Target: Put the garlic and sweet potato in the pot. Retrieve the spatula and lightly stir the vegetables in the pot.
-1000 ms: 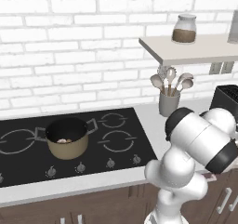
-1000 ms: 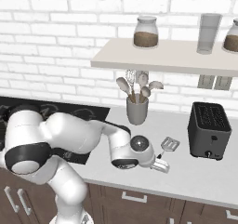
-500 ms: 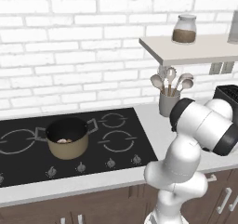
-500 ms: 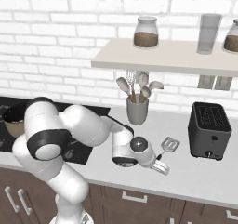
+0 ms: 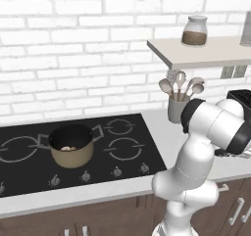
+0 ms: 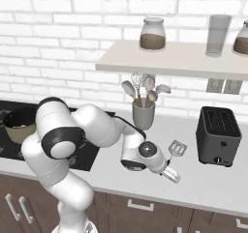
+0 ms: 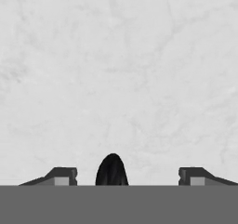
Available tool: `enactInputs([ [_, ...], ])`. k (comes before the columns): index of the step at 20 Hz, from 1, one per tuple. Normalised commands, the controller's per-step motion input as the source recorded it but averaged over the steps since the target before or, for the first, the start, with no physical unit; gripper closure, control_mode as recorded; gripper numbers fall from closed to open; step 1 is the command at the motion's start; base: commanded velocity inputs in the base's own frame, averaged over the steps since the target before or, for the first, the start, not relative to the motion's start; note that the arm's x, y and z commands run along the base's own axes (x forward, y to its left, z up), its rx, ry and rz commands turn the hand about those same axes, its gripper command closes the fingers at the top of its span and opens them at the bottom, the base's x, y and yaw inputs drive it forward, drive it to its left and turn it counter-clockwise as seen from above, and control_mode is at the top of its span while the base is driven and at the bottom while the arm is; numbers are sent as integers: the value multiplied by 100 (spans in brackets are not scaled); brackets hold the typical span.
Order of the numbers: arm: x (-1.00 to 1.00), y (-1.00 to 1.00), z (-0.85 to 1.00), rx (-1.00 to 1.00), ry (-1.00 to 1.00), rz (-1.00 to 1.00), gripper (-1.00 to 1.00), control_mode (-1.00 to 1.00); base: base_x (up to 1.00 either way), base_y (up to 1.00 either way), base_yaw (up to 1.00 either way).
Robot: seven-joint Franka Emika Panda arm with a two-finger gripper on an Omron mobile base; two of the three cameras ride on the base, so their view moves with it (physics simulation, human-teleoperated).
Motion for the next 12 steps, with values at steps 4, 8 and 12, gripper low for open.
enactInputs([
  [4,15,13,-50,0,0,-12,100,-100,0,0,0],
  [8,8,3,-11,0,0,-2,100,-100,0,0,0],
  [12,14,3,3,0,0,0,100,-100,0,0,0],
])
